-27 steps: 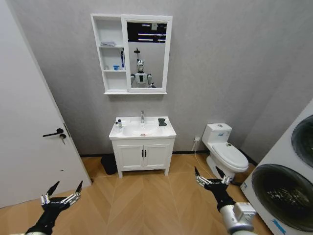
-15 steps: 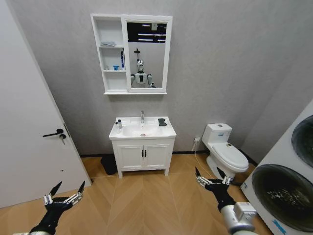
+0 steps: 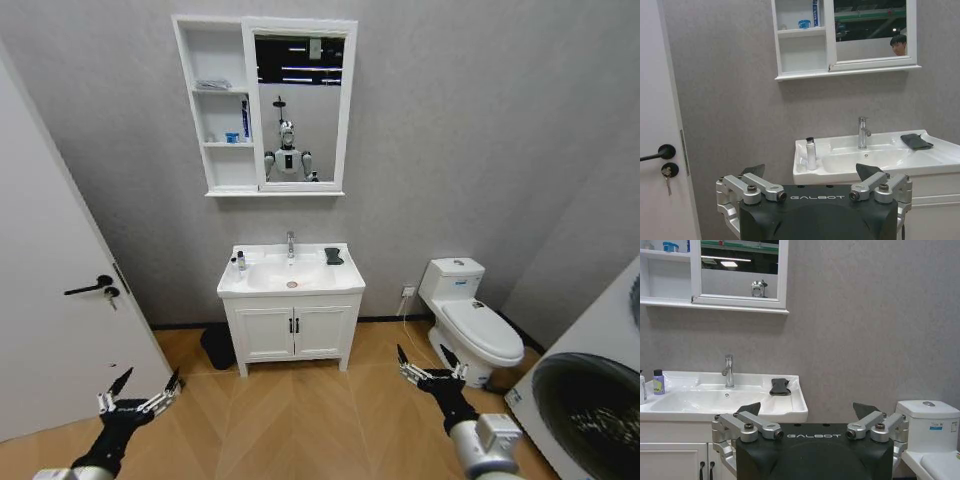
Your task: Move facial cleanser and shampoo from washbasin to cabinet, then wipe washbasin with towel.
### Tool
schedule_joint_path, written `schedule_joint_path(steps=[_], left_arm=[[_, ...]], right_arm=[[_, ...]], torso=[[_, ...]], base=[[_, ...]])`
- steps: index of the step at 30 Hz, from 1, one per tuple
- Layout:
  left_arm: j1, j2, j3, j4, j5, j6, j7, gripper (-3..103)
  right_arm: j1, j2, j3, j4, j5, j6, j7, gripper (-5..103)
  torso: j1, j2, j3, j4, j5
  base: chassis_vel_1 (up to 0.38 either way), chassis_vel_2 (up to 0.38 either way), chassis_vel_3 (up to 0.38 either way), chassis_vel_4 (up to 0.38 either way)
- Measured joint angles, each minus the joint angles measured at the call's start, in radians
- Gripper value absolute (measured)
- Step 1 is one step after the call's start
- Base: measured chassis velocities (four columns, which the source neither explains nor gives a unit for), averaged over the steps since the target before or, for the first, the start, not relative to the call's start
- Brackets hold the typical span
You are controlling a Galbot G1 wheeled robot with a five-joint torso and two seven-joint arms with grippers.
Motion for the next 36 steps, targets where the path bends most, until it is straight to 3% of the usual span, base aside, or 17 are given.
schedule_joint_path(steps=[36], left_arm=[[-0.014,-0.027,0.042,-0.011,0.039,0.013,-0.018,100]], right_arm=[[-0.024,-0.002,0.005,-0.030,-0.003,0.029,-0.040,100]], torso=[[0.000,0.000,0.000,0.0000,-0.0001]], base=[[-0.214,0.215,0.219,-0.213]])
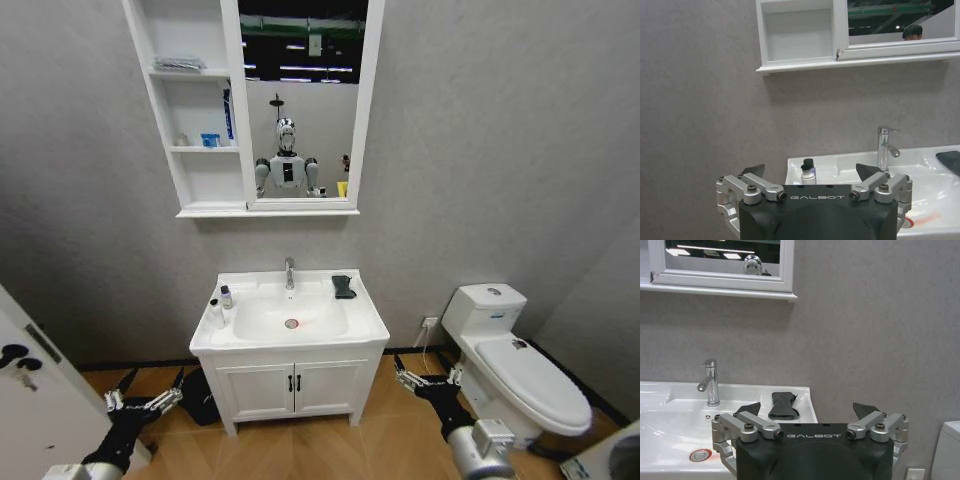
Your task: Move facial cleanser and shampoo from washbasin to cabinet, then wipe washbasin with towel.
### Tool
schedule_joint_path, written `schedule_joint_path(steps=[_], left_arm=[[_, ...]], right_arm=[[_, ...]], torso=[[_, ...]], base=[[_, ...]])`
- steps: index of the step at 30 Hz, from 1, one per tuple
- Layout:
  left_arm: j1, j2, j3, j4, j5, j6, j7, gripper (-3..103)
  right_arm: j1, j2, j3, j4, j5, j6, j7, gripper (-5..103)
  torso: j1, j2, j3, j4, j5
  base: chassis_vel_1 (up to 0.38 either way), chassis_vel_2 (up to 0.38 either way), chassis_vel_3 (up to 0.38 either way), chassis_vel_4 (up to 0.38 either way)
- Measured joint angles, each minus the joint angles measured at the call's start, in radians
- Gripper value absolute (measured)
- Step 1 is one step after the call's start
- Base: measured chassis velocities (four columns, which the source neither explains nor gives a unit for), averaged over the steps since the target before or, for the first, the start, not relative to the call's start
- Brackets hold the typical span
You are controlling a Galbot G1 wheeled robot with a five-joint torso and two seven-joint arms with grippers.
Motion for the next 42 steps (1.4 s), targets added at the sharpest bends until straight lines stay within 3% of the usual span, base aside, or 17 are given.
schedule_joint_path(steps=[12,16,17,18,22,26,33,41,42], left_arm=[[-0.008,-0.025,0.054,0.018,0.050,-0.016,-0.042,100],[-0.033,-0.067,0.110,0.056,0.114,-0.026,-0.067,100],[-0.067,-0.097,0.149,0.119,0.208,-0.056,-0.072,100],[-0.076,-0.101,0.159,0.145,0.230,-0.069,-0.072,100],[-0.104,-0.103,0.182,0.214,0.261,-0.090,-0.072,100],[-0.131,-0.102,0.207,0.246,0.262,-0.074,-0.083,100],[-0.315,-0.074,0.331,0.417,0.276,-0.016,-0.161,100],[-0.461,-0.057,0.349,0.532,0.275,0.009,-0.243,100],[-0.492,-0.051,0.345,0.554,0.265,0.017,-0.274,100]], right_arm=[[0.006,0.000,-0.007,-0.025,-0.011,0.007,0.006,100],[0.008,-0.002,-0.001,-0.041,-0.009,0.016,0.011,100],[0.007,-0.006,0.003,-0.046,-0.004,0.024,0.013,100],[0.007,-0.006,0.003,-0.047,-0.003,0.027,0.014,100],[0.010,-0.005,0.004,-0.049,-0.003,0.031,0.015,100],[0.013,-0.001,0.008,-0.049,0.000,0.033,0.018,100],[0.019,0.004,0.025,-0.068,0.030,0.066,0.024,100],[0.040,-0.004,0.033,-0.113,0.056,0.087,0.024,100],[0.044,-0.006,0.034,-0.125,0.062,0.093,0.024,100]], torso=[[0.001,0.000,0.000,0.0002,0.0003],[0.001,0.000,0.000,-0.0004,0.0001],[-0.001,0.000,0.000,-0.0002,0.0002],[-0.001,0.000,0.000,0.0000,0.0001],[-0.001,0.000,0.000,0.0000,0.0001],[-0.001,0.000,0.000,0.0001,0.0002],[0.000,0.000,0.000,-0.0003,0.0000],[0.000,0.000,0.000,-0.0002,0.0002],[0.000,0.000,0.000,-0.0001,0.0001]], base=[[-0.195,0.195,0.204,-0.210],[-0.056,0.037,0.013,-0.015],[0.000,0.000,0.000,0.000],[0.076,-0.048,-0.055,0.066],[0.016,-0.020,-0.027,0.024],[0.000,0.000,0.000,0.000],[0.000,0.000,0.000,0.000],[0.000,0.000,0.000,0.000],[0.000,0.000,0.000,0.000]])
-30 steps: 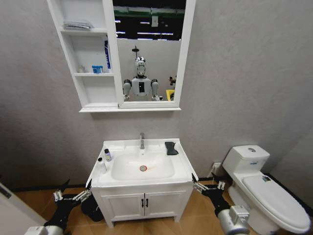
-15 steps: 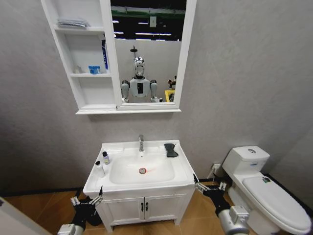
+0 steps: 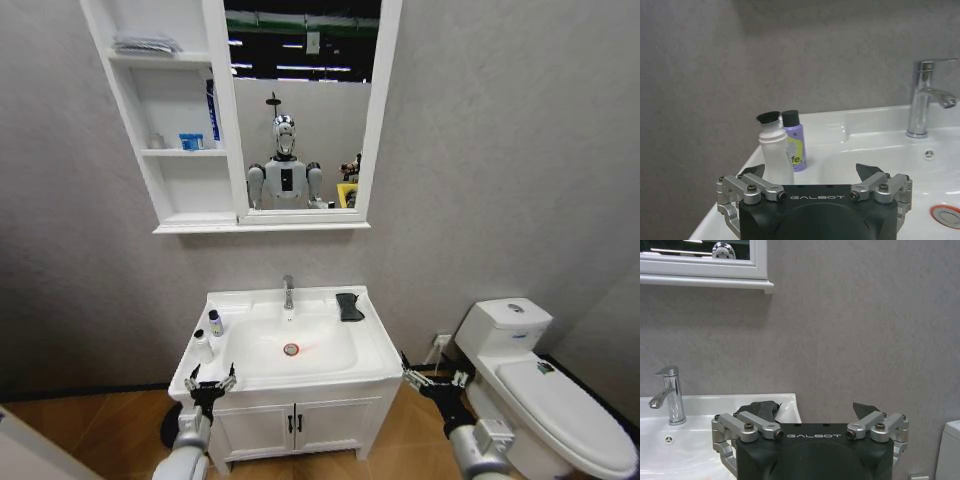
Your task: Move facial cleanser and shampoo from washbasin to cabinet, then wipe washbasin with towel.
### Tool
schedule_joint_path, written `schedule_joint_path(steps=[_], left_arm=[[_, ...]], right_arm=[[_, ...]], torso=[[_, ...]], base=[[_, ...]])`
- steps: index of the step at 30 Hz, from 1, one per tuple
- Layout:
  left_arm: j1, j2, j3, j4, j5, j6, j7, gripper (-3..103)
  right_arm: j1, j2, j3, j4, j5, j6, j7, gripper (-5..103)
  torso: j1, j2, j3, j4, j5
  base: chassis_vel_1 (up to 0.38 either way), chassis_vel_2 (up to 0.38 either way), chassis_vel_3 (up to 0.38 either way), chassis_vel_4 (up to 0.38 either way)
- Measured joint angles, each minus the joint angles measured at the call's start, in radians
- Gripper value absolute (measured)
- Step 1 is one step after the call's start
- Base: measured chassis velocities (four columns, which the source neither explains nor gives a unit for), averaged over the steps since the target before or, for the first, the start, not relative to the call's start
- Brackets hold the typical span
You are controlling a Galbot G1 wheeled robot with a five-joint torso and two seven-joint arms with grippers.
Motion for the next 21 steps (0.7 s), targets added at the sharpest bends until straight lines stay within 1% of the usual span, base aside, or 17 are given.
schedule_joint_path(steps=[2,3,5,9,11,14,15,17,18,19,21], left_arm=[[-0.028,0.009,-0.004,0.022,-0.013,0.004,-0.031,100],[-0.052,0.020,-0.008,0.047,-0.024,0.015,-0.051,100],[-0.071,0.026,-0.011,0.068,-0.030,0.021,-0.059,100],[-0.106,0.035,-0.015,0.112,-0.040,0.026,-0.062,100],[-0.158,0.049,-0.012,0.170,-0.047,0.027,-0.054,100],[-0.190,0.059,-0.005,0.198,-0.063,0.031,-0.040,101],[-0.205,0.065,-0.001,0.210,-0.070,0.036,-0.034,100],[-0.215,0.069,0.002,0.221,-0.077,0.039,-0.032,100],[-0.225,0.072,0.005,0.234,-0.086,0.040,-0.030,96],[-0.225,0.072,0.005,0.234,-0.086,0.040,-0.030,96],[-0.238,0.079,0.007,0.253,-0.105,0.044,-0.024,85]], right_arm=[[0.003,-0.002,0.001,-0.011,0.011,0.006,0.004,100],[0.004,-0.006,0.003,-0.019,0.025,0.009,0.009,100],[0.005,-0.009,0.003,-0.027,0.029,0.011,0.011,100],[0.007,-0.013,0.004,-0.042,0.030,0.018,0.012,100],[0.016,-0.013,-0.002,-0.057,0.031,0.022,0.026,100],[0.025,-0.013,-0.003,-0.071,0.031,0.022,0.031,100],[0.031,-0.012,-0.003,-0.081,0.031,0.022,0.034,100],[0.034,-0.011,-0.004,-0.088,0.031,0.022,0.036,100],[0.036,-0.009,-0.005,-0.093,0.031,0.021,0.037,100],[0.036,-0.009,-0.005,-0.093,0.031,0.021,0.037,100],[0.038,-0.006,-0.006,-0.103,0.030,0.021,0.038,100]], torso=[[0.000,0.000,0.000,0.0000,0.0001],[0.000,0.000,0.000,0.0001,0.0002],[0.000,0.000,0.000,0.0002,-0.0001],[0.000,0.000,0.000,0.0001,-0.0001],[0.000,0.000,0.000,0.0001,0.0000],[0.000,0.000,0.000,0.0000,-0.0002],[0.000,0.000,0.000,0.0001,0.0000],[0.000,0.000,0.000,0.0000,0.0001],[0.000,0.000,0.000,0.0000,0.0000],[0.000,0.000,0.000,0.0000,0.0000],[0.000,0.000,0.000,0.0001,0.0000]], base=[[0.000,0.000,0.000,0.000],[0.000,0.000,0.000,0.000],[0.000,0.000,0.000,0.000],[0.000,0.000,0.000,0.000],[0.000,0.000,0.000,0.000],[0.000,0.000,0.000,0.000],[0.000,0.000,0.000,0.000],[0.000,0.000,0.000,0.000],[0.000,0.000,0.000,0.000],[0.000,0.000,0.000,0.000],[0.000,0.000,0.000,0.000]])
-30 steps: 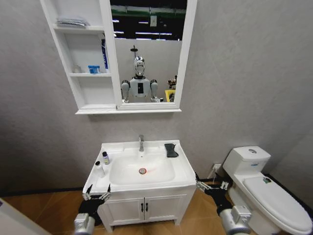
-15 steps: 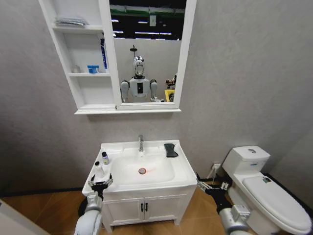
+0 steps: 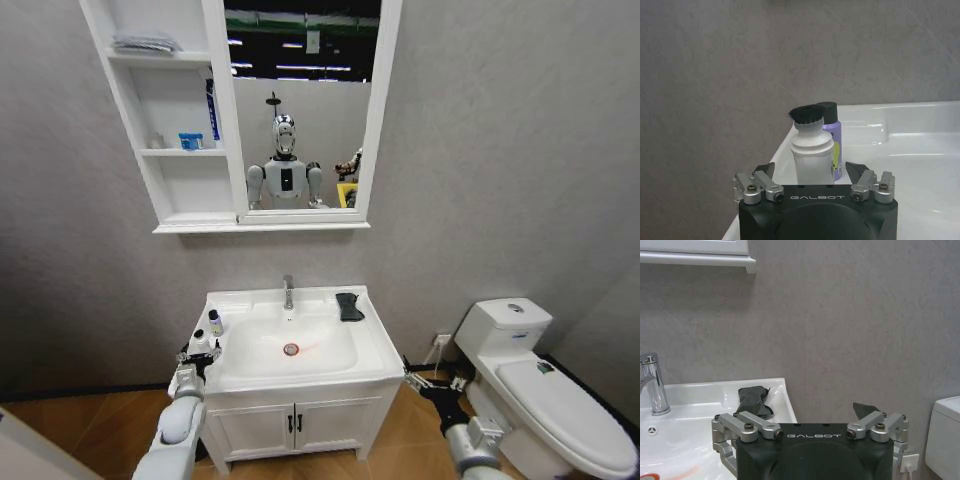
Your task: Move facial cleanser and shampoo from washbasin to cabinet, then wipe washbasin with towel.
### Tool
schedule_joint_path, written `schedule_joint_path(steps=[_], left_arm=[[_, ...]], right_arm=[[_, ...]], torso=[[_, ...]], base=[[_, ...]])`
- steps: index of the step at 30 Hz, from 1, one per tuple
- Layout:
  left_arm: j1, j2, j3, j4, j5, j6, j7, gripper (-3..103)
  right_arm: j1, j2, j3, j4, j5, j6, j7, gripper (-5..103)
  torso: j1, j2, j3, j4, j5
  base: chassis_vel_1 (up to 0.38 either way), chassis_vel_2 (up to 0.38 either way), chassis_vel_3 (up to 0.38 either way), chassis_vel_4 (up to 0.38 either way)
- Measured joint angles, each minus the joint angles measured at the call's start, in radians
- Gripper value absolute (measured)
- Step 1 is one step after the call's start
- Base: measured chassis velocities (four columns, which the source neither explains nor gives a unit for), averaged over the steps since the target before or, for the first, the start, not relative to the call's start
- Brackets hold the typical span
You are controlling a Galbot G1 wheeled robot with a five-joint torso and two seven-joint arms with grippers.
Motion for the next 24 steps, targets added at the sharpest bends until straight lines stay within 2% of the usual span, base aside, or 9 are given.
schedule_joint_path(steps=[6,8,12,16,18,20,21,22,24], left_arm=[[-0.016,0.005,-0.001,0.024,-0.007,0.000,0.008,57],[-0.017,0.005,-0.001,0.023,-0.009,-0.001,0.008,57],[0.011,0.016,-0.001,-0.039,-0.027,0.012,-0.002,36],[0.053,0.065,-0.001,-0.149,-0.070,0.063,-0.061,32],[0.067,0.110,0.005,-0.226,-0.109,0.110,-0.101,32],[0.070,0.247,0.027,-0.416,-0.251,0.249,-0.202,32],[0.070,0.247,0.027,-0.416,-0.251,0.249,-0.202,32],[0.047,0.334,0.038,-0.493,-0.373,0.344,-0.267,32],[-0.032,0.494,0.044,-0.564,-0.555,0.446,-0.353,32]], right_arm=[[0.020,0.000,0.001,-0.016,0.003,0.000,0.014,100],[0.022,0.000,0.001,-0.017,0.003,0.000,0.016,100],[0.025,-0.001,-0.002,-0.020,0.002,-0.001,0.018,100],[0.029,0.003,-0.011,-0.025,-0.001,-0.003,0.021,100],[0.032,0.005,-0.015,-0.028,-0.003,-0.005,0.022,100],[0.036,0.007,-0.021,-0.035,-0.013,-0.006,0.022,100],[0.036,0.007,-0.021,-0.035,-0.013,-0.006,0.022,100],[0.038,0.010,-0.024,-0.039,-0.016,-0.007,0.021,100],[0.038,0.015,-0.027,-0.047,-0.022,-0.006,0.020,100]], torso=[[0.000,0.000,0.000,0.0000,-0.0001],[0.000,0.000,0.000,0.0000,-0.0001],[0.000,0.000,0.000,-0.0003,-0.0002],[0.000,0.000,0.000,0.0001,-0.0005],[0.000,0.000,0.000,0.0002,-0.0004],[0.000,0.000,0.000,0.0003,0.0007],[0.000,0.000,0.000,0.0003,0.0007],[0.000,0.000,0.000,0.0002,0.0000],[0.000,0.000,0.000,-0.0001,0.0000]], base=[[0.000,0.000,0.000,0.000],[0.000,0.000,0.000,0.000],[0.000,0.000,0.000,0.000],[0.000,0.000,0.000,0.000],[0.000,0.000,0.000,0.000],[0.000,0.000,0.000,0.000],[0.000,0.000,0.000,0.000],[0.000,0.000,0.000,0.000],[0.000,0.000,0.000,0.000]])
